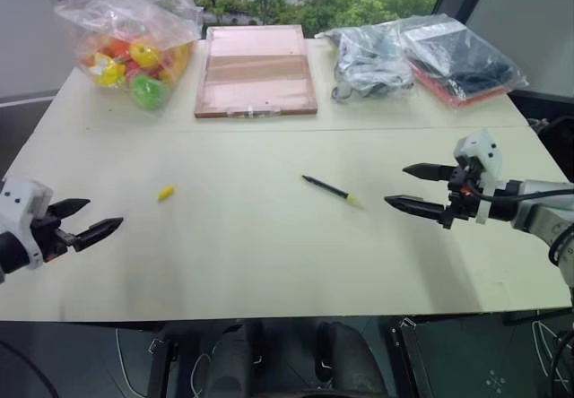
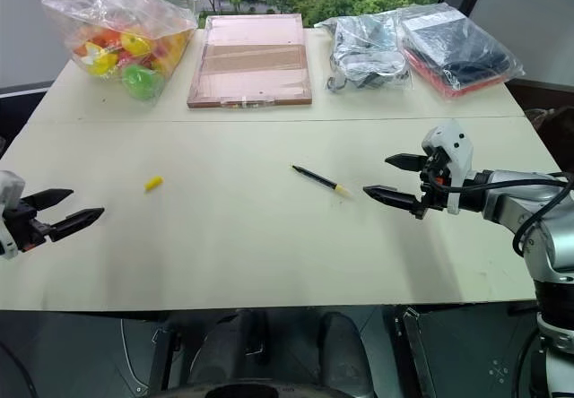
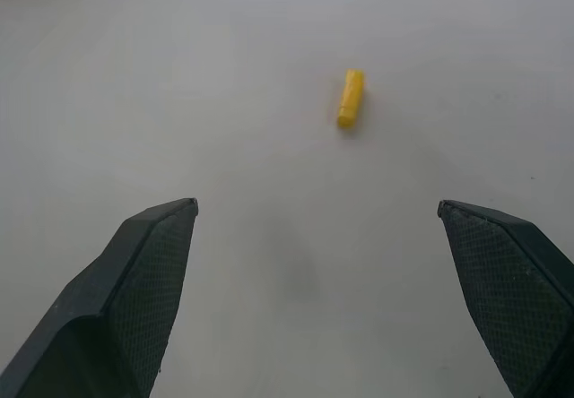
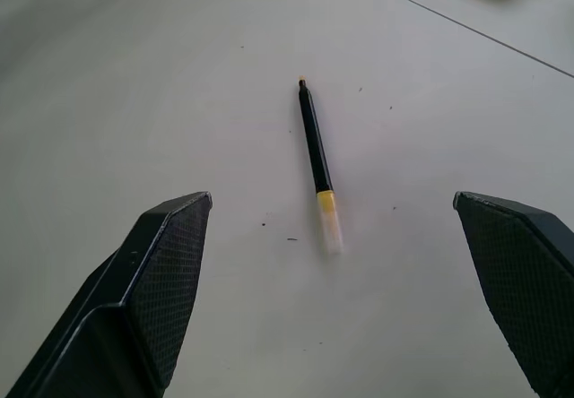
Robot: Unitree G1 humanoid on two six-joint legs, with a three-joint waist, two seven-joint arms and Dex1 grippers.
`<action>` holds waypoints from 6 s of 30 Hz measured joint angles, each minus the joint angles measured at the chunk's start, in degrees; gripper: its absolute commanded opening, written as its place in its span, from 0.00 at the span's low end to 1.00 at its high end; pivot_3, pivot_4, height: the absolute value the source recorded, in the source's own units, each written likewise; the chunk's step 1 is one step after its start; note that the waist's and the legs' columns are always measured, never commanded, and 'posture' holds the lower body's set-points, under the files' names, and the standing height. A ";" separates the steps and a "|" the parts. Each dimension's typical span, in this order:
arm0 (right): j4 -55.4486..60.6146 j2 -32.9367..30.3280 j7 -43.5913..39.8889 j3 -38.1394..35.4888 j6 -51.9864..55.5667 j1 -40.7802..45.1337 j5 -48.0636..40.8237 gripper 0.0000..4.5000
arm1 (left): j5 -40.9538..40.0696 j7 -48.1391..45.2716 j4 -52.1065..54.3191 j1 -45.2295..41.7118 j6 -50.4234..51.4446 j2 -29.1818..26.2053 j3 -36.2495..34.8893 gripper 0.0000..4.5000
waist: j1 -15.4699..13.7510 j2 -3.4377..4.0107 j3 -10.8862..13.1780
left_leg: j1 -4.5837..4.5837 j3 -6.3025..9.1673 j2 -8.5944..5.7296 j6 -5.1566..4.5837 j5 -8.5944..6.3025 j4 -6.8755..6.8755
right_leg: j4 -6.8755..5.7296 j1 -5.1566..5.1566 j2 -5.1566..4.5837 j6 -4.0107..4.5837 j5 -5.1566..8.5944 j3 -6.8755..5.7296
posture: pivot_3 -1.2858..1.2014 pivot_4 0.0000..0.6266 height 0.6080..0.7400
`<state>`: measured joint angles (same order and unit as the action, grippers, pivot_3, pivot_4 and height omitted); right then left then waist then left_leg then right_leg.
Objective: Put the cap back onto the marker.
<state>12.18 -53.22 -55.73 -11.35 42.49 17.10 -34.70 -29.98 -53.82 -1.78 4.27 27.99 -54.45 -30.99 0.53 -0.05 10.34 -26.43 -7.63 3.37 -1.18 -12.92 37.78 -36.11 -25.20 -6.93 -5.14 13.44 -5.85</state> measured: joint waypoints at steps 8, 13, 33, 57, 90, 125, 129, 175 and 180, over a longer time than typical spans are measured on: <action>-0.67 0.04 -0.81 1.34 -1.26 0.48 0.72 0.99 | -2.39 -3.04 -0.17 -12.53 0.11 -0.05 3.29 1.00 | -0.15 -0.01 -0.01 | 0.00 -0.01 -0.03 -0.06 0.04 0.08 | -0.02 0.29 0.03 -0.20 -0.11 -0.01 | 0.52 0.24 1.00; -1.72 0.05 -1.75 2.04 -1.81 1.41 1.01 0.99 | -2.49 -9.27 0.07 -22.01 0.18 -0.41 12.62 1.00 | -0.09 -0.02 0.00 | 0.00 -0.09 -0.22 -0.04 0.08 0.11 | -0.06 0.34 0.10 -0.23 -0.12 -0.03 | 0.52 0.24 1.00; -11.56 13.90 2.14 10.00 -15.47 10.00 11.33 0.99 | 3.82 -19.11 -5.39 -34.91 -7.48 9.86 29.80 1.00 | 0.20 -0.05 -0.02 | 0.05 -0.03 -0.30 0.18 0.25 0.28 | -0.15 0.48 0.13 -0.29 -0.11 -0.03 | 0.52 0.24 1.00; -28.54 26.89 8.10 22.14 -21.53 18.47 26.89 0.99 | 2.99 -10.36 2.59 -26.81 -4.70 12.31 27.41 1.00 | 0.12 -0.02 0.00 | 0.05 0.02 -0.33 0.26 0.30 0.32 | -0.29 0.49 0.12 -0.30 -0.12 -0.03 | 0.52 0.24 1.00; -29.51 28.90 9.13 21.35 -23.96 16.49 29.39 0.01 | 3.08 -6.96 1.71 -27.37 -4.66 14.97 25.64 1.00 | 0.20 -0.04 -0.02 | 0.11 0.03 -0.33 0.26 0.30 0.31 | -0.28 0.55 0.12 -0.30 -0.12 -0.03 | 0.52 0.24 1.00; -7.17 22.10 -4.65 27.85 -14.89 25.60 28.28 0.01 | 10.75 -4.66 -24.19 -23.49 -18.29 9.57 18.35 1.00 | -0.01 -0.05 -0.03 | 0.00 -0.03 -0.33 0.23 0.26 0.27 | -0.35 0.37 0.10 -0.29 -0.12 -0.03 | 0.52 0.24 1.00; -6.02 21.82 -3.63 27.69 -13.90 24.92 28.03 0.01 | 12.87 -4.83 -31.60 -27.69 -21.51 10.96 19.89 1.00 | 0.22 -0.06 -0.03 | 0.00 -0.04 -0.33 0.26 0.28 0.27 | -0.41 0.33 0.10 -0.29 -0.11 -0.03 | 0.52 0.24 1.00; -15.26 17.61 -4.27 26.54 -20.65 29.63 27.79 0.00 | 18.10 -14.88 -26.31 -44.40 -25.72 10.78 28.25 0.01 | 0.12 -0.10 -0.02 | -0.03 -0.03 -0.35 0.26 0.29 0.34 | -0.44 0.35 0.10 -0.30 -0.11 -0.03 | 0.52 0.24 1.00; -20.31 16.24 -6.77 26.55 -24.96 31.72 28.92 0.00 | 18.06 -20.72 -24.35 -51.62 -26.41 11.89 31.61 0.01 | 0.30 -0.09 -0.01 | 0.00 -0.06 -0.34 0.27 0.31 0.33 | -0.45 0.34 0.11 -0.31 -0.10 -0.03 | 0.52 0.24 1.00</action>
<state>-8.13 -36.99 -62.50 15.20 17.53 48.82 -5.78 -11.93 -74.54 -26.13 -47.35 1.59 -42.56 0.62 0.84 -0.13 10.32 -26.43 -7.69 3.02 -0.91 -12.62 38.11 -36.56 -24.86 -6.82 -5.45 13.34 -5.88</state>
